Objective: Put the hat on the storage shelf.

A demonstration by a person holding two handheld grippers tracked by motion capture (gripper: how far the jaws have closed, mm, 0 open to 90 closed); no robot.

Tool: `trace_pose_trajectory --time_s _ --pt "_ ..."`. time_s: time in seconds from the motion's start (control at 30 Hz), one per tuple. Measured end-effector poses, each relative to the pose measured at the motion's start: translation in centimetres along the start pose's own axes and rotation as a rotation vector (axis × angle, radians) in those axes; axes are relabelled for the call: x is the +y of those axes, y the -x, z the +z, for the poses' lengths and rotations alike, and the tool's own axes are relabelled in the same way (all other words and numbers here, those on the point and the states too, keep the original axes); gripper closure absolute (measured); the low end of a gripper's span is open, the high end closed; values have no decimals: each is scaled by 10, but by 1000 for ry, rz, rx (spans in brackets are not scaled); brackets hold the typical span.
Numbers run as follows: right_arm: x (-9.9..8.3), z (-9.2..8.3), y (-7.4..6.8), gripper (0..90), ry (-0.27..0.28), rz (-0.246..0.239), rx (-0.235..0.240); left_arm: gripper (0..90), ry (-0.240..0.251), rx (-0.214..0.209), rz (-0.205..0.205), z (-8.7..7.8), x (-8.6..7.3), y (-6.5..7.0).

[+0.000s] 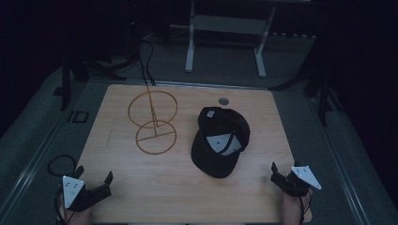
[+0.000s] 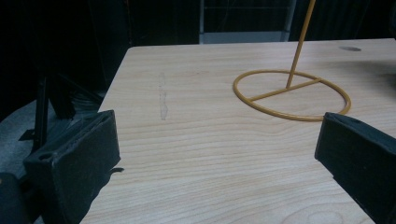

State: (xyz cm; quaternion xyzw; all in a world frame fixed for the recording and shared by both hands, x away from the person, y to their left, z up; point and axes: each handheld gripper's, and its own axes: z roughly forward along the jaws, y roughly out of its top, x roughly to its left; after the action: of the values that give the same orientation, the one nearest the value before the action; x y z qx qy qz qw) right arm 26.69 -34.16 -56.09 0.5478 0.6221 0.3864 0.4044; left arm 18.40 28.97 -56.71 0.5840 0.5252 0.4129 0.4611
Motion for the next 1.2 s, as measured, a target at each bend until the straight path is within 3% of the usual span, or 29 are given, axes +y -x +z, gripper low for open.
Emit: trace_pose_trajectory --time_s 0.3,0.43,0.5,0.67,0.83,0.97,1.07,1.2 --pt "4 1 -3 146 10 -28 14 3 -11 12 -7 -2 2 5" --pt "17 -6 -3 139 3 -1 34 3 -11 -2 28 -4 2 10" --pt "26 -11 -4 137 11 4 46 3 -7 -8 26 -5 3 11" --pt "50 -24 -8 133 26 29 117 3 -9 -84 -37 -8 7 12" --pt "71 -29 -16 129 34 9 175 4 -50 -126 -1 -9 7 18" --pt "87 -32 -23 125 49 -9 229 4 -62 -195 -20 -12 9 20" --pt "99 -35 -29 119 60 -15 267 4 -78 -206 -10 -12 10 22" --pt "111 -36 -40 111 94 -61 273 45 -101 -189 24 -11 9 26"
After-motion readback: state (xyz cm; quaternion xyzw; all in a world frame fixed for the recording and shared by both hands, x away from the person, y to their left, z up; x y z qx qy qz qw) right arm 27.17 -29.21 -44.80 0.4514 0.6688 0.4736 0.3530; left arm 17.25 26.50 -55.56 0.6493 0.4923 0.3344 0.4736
